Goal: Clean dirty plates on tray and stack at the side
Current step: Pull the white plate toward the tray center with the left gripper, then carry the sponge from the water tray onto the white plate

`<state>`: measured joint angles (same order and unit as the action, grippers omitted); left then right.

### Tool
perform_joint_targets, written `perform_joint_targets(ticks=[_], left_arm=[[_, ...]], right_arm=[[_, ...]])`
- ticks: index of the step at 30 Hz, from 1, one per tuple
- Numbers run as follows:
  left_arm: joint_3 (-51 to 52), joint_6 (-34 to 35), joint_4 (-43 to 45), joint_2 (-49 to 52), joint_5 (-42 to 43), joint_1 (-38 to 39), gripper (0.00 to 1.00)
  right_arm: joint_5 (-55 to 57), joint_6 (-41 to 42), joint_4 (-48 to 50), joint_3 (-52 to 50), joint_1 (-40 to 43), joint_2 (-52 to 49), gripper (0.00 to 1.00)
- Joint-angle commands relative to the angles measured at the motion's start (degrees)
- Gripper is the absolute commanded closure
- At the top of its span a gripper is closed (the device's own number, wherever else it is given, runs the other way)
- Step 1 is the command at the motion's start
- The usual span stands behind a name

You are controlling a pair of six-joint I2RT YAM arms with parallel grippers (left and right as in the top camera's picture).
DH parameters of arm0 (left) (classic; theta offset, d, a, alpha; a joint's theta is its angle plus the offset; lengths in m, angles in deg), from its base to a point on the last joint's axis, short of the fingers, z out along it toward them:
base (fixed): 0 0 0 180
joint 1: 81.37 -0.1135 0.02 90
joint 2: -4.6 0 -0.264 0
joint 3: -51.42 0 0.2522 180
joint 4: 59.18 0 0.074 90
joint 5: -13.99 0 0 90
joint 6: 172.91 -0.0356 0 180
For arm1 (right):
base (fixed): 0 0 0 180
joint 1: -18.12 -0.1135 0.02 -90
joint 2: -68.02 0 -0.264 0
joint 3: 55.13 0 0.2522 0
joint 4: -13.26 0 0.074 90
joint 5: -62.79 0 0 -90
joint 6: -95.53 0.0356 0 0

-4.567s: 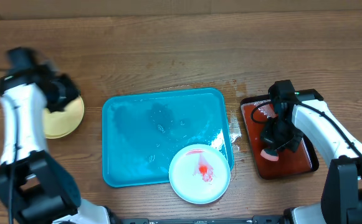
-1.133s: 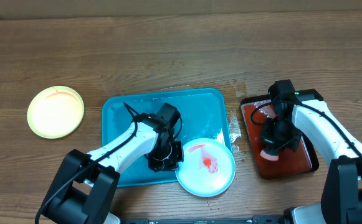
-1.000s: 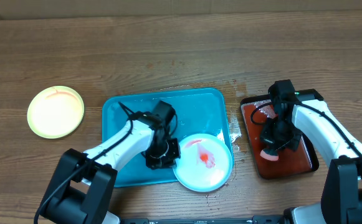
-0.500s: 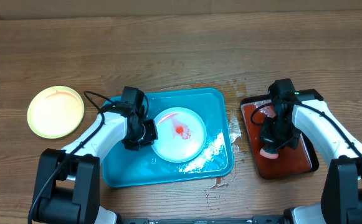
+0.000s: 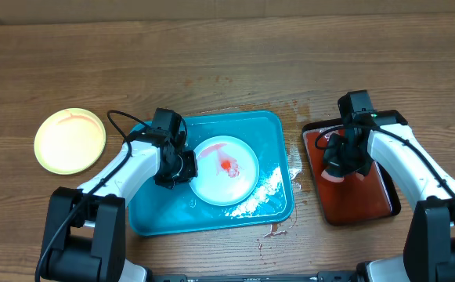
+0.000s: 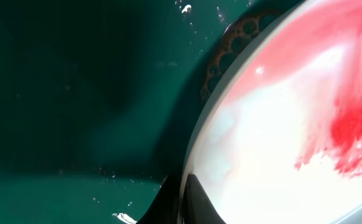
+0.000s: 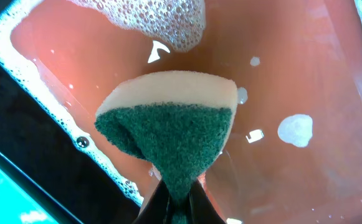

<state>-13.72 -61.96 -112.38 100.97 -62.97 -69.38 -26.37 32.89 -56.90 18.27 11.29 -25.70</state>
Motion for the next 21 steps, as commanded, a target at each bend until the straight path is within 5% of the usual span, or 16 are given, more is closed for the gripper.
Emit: perform_joint_targets(ticks=[1, 21], left_arm=[[-0.6, -1.3, 0.1, -0.1, -3.1, -0.2, 0.96], [-0.6, -1.4, -0.4, -0.1, -3.1, -0.2, 0.96]], right_arm=[[0.4, 0.7, 1.0, 0.3, 0.2, -0.8, 0.96], [4.1, 2.9, 4.9, 0.3, 0.2, -4.7, 0.96]])
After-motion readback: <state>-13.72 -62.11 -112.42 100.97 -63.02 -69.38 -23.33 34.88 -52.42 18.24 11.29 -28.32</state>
